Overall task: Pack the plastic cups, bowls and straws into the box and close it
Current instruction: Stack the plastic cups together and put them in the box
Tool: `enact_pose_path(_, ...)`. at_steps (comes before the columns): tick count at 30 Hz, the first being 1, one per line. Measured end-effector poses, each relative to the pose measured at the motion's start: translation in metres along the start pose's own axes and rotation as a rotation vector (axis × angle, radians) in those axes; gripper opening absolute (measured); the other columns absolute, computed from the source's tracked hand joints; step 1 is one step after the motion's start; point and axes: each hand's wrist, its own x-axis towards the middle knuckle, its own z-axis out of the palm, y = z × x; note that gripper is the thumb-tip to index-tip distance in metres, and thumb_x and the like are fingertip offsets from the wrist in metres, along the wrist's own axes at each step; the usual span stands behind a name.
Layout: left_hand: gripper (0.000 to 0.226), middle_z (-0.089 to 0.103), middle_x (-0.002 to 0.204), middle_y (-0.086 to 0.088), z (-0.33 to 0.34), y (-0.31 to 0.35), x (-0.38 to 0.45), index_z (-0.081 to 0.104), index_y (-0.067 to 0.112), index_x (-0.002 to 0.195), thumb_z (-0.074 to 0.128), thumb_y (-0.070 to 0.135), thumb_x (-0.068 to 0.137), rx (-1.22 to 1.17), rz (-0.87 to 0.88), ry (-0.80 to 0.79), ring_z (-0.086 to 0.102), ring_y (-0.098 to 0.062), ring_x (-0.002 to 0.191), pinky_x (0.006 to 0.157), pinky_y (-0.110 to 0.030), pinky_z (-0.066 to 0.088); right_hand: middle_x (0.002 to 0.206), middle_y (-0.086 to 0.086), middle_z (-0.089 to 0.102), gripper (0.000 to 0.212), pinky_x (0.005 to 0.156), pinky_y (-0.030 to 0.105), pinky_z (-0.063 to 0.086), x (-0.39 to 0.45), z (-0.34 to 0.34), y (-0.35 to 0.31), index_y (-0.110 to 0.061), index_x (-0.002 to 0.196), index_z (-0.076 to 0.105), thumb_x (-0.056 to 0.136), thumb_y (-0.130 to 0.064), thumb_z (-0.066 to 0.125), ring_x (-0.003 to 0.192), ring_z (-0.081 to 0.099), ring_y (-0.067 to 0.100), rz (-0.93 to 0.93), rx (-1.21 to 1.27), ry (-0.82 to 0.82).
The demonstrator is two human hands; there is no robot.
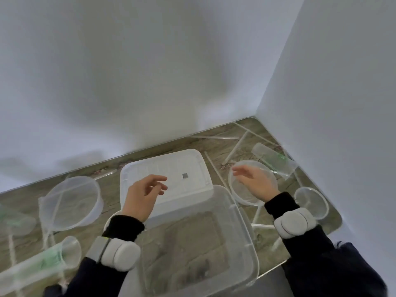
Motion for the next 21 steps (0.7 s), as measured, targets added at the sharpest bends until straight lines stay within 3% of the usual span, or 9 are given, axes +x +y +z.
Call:
enact_pose_path(6, 0.027, 0.072, 0.079, -0.004, 0.048, 0.028, -0.016, 0.068, 0.021, 0.091, 0.049, 0.002, 0.089, -0.052, 0.130, -0.159, 0.068, -0.018, 0.074, 0.070, -0.019, 0.049, 0.096, 0.011, 0.068, 0.025, 0.071, 0.016, 0.045, -0.069, -0.044, 0.032, -0.015, 0.099, 0.063, 0.086, 0.004, 0.053, 0.083, 0.061, 0.016, 0.051, 0.066, 0.186)
enact_pose_path(9, 0.032, 0.072, 0.076, -0.002, 0.073, 0.037, -0.019, 0.067, 0.027, 0.086, 0.049, 0.001, 0.088, -0.066, 0.186, -0.258, 0.068, -0.016, 0.072, 0.069, -0.017, 0.053, 0.084, 0.012, 0.068, 0.028, 0.057, 0.005, 0.043, -0.100, -0.062, 0.049, -0.013, 0.094, 0.064, 0.085, 0.009, 0.050, 0.062, 0.063, 0.001, 0.068, 0.080, 0.302)
enact_pose_path(12, 0.035, 0.071, 0.075, -0.002, 0.097, 0.044, -0.021, 0.066, 0.029, 0.084, 0.050, -0.002, 0.087, -0.065, 0.208, -0.329, 0.068, -0.016, 0.071, 0.068, -0.013, 0.053, 0.076, 0.012, 0.067, 0.029, 0.051, 0.004, 0.043, -0.120, -0.076, 0.062, -0.008, 0.090, 0.067, 0.084, 0.013, 0.047, 0.050, 0.060, -0.001, 0.069, 0.107, 0.415)
enact_pose_path(17, 0.025, 0.071, 0.078, -0.001, 0.135, 0.058, -0.012, 0.067, 0.022, 0.092, 0.051, 0.003, 0.088, -0.015, 0.146, -0.398, 0.067, -0.016, 0.073, 0.071, -0.020, 0.052, 0.078, 0.011, 0.070, 0.029, 0.069, 0.021, 0.051, -0.114, -0.111, 0.078, -0.011, 0.086, 0.070, 0.079, 0.011, 0.052, 0.067, 0.063, 0.013, 0.050, 0.095, 0.582)
enact_pose_path(21, 0.023, 0.070, 0.085, -0.003, 0.179, 0.075, -0.002, 0.065, 0.022, 0.097, 0.051, 0.007, 0.087, 0.048, 0.105, -0.439, 0.065, -0.016, 0.078, 0.074, -0.023, 0.049, 0.092, 0.008, 0.069, 0.020, 0.068, 0.021, 0.043, -0.081, -0.144, 0.102, -0.014, 0.093, 0.069, 0.081, -0.001, 0.059, 0.077, 0.060, 0.020, 0.118, 0.000, 0.612)
